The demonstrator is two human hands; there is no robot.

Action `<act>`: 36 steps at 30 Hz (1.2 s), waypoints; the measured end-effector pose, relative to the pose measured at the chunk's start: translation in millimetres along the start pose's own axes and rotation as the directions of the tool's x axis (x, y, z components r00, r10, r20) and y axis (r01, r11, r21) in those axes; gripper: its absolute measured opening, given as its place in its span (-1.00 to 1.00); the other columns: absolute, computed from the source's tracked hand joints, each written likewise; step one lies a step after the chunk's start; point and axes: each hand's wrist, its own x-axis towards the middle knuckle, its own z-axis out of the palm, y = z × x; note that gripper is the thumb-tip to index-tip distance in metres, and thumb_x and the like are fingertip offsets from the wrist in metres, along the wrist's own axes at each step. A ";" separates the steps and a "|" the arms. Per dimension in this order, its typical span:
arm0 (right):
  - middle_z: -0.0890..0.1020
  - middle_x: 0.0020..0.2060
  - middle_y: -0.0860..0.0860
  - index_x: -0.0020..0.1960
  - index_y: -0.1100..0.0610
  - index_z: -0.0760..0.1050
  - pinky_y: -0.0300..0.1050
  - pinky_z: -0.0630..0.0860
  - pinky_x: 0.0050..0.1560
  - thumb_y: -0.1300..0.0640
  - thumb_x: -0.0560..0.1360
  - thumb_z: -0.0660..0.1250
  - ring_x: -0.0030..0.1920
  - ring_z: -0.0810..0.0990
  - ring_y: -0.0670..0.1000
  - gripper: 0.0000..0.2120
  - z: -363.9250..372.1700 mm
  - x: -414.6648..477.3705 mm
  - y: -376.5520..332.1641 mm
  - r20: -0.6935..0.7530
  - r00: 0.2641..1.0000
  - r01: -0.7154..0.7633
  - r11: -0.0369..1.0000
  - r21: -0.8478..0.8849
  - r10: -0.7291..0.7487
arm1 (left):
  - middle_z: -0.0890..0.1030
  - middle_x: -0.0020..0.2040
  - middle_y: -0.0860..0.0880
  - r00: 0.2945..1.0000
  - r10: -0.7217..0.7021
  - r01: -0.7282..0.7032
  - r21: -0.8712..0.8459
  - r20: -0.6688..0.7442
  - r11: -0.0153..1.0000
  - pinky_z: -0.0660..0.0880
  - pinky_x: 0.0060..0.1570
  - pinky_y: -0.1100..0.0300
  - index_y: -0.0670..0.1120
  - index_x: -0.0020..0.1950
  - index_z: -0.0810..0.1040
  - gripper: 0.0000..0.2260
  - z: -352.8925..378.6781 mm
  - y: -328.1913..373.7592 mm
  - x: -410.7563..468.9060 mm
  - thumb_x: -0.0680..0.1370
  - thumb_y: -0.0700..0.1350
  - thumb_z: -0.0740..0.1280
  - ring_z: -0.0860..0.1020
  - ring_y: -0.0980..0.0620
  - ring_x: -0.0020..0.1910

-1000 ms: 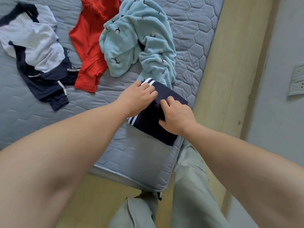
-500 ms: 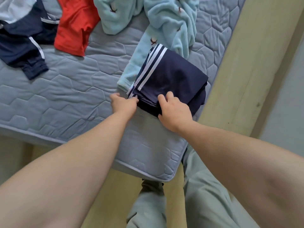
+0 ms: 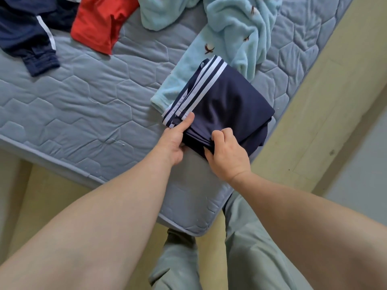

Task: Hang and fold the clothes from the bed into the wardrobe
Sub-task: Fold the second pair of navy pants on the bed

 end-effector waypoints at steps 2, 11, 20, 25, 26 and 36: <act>0.38 0.05 0.09 0.16 0.12 0.35 -0.03 0.32 -0.35 -0.07 0.55 0.34 -0.03 0.48 0.18 -0.65 1.8 2.2 1.1 0.061 0.998 0.035 0.998 -0.047 -0.032 | 0.74 0.05 -0.06 1.000 -0.009 0.009 -0.017 -0.010 1.000 0.64 -0.04 0.10 -0.06 0.14 0.67 -0.65 -0.9 -0.7 1.4 0.41 0.02 0.58 0.71 -0.02 0.03; 0.49 0.05 0.06 0.18 0.04 0.40 0.10 0.42 -0.04 -0.31 0.59 0.13 0.03 0.51 0.18 -0.56 -17.6 -12.0 -16.5 0.092 0.994 -0.046 0.995 -0.088 0.054 | 0.74 0.02 -0.08 0.986 -0.005 0.021 0.094 -0.168 0.995 0.66 0.03 0.00 -0.12 0.27 0.57 -0.39 1.9 12.1 -21.1 0.30 -0.01 0.67 0.72 -0.05 -0.02; 0.64 0.02 0.11 0.26 0.20 0.53 0.00 0.57 -0.09 -0.41 0.58 0.00 -0.03 0.61 0.16 -0.26 -148.0 -57.1 -90.9 0.564 0.504 -0.864 0.392 0.318 0.654 | 0.72 -0.12 -0.06 0.934 0.078 -0.081 0.006 -0.348 0.997 0.66 -0.28 0.13 -0.10 -0.02 0.57 -0.59 43.1 49.1 -155.8 0.25 -0.09 0.65 0.71 -0.02 -0.24; 0.71 0.02 0.25 0.28 0.32 0.52 0.05 0.59 0.03 -0.62 0.41 -0.05 -0.10 0.72 0.23 0.06 -219.7 -102.4 -136.6 0.920 0.223 -0.969 -0.025 0.244 0.321 | 0.72 -0.03 -0.08 0.929 -0.008 -0.072 -0.200 -0.370 0.977 0.67 -0.23 0.09 -0.11 0.18 0.61 -0.54 27.7 65.3 -244.6 0.33 -0.04 0.61 0.72 -0.07 -0.17; 0.63 0.18 0.32 0.42 0.32 0.39 0.15 0.57 0.14 -0.64 0.38 -0.01 0.01 0.70 0.30 0.11 -228.8 -106.3 -147.6 0.943 0.227 -0.964 -0.082 0.253 0.242 | 0.72 -0.04 -0.07 0.921 -0.016 -0.088 -0.247 -0.390 0.965 0.65 -0.31 0.12 -0.10 0.16 0.61 -0.54 21.6 67.9 -262.2 0.33 -0.03 0.62 0.72 -0.06 -0.20; 0.55 0.32 0.15 0.42 0.12 0.41 0.26 0.48 0.29 -0.31 0.35 0.54 0.33 0.55 0.17 -0.19 -248.2 -184.1 -293.0 0.859 0.493 -0.858 -0.083 0.506 0.138 | 0.73 -0.15 0.00 0.868 -0.024 -0.311 -0.580 -0.497 0.753 0.58 -0.42 0.22 0.00 -0.01 0.67 -0.74 -88.7 61.9 -430.1 0.37 0.05 0.59 0.71 0.01 -0.34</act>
